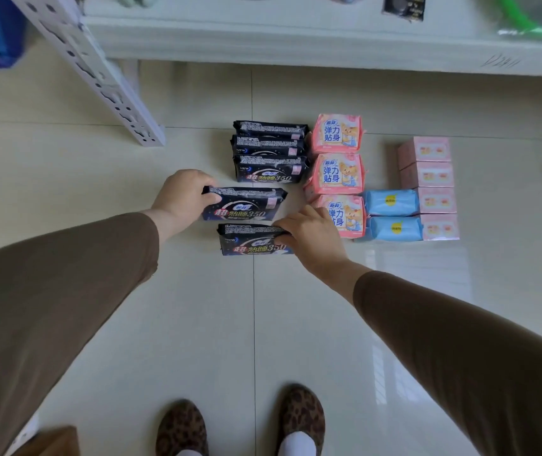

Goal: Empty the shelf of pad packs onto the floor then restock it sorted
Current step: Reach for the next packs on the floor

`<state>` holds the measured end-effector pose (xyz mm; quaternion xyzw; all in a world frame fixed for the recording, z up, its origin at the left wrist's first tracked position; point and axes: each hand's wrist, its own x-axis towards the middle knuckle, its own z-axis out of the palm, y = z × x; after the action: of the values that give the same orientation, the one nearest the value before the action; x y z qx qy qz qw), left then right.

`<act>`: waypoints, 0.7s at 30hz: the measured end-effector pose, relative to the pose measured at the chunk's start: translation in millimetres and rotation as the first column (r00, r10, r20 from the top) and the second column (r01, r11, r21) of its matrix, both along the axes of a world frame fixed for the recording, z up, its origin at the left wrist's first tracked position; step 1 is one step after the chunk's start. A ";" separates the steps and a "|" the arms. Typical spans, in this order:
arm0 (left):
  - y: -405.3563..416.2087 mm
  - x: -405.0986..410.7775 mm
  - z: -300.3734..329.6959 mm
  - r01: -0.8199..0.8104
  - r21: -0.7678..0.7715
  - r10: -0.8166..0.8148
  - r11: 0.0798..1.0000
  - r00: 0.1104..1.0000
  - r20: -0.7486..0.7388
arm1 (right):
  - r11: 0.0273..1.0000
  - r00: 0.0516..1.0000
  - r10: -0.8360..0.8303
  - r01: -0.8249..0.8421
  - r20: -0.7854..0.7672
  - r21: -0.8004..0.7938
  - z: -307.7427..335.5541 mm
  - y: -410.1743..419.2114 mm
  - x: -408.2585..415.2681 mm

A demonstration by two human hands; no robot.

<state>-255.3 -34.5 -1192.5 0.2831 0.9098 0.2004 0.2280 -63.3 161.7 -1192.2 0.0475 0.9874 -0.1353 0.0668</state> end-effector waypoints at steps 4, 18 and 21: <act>-29.0 0.7 65.2 -0.065 0.001 0.065 0.998 0.998 0.015 | 0.994 0.998 -0.042 0.047 0.050 -0.103 63.2 4.4 12.2; -45.6 9.3 475.0 -0.121 0.188 0.141 0.975 0.985 -0.096 | 0.922 0.983 -0.167 0.185 0.083 -0.340 490.9 57.2 -14.0; -50.6 7.6 574.7 -0.124 0.239 0.162 0.963 0.976 -0.146 | 0.917 0.984 -0.174 0.172 0.028 -0.359 591.1 61.9 -15.8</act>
<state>-247.7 -85.1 -617.8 0.2565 0.9144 0.2957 0.1032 -79.1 223.6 -601.1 0.1213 0.9380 -0.3193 0.0598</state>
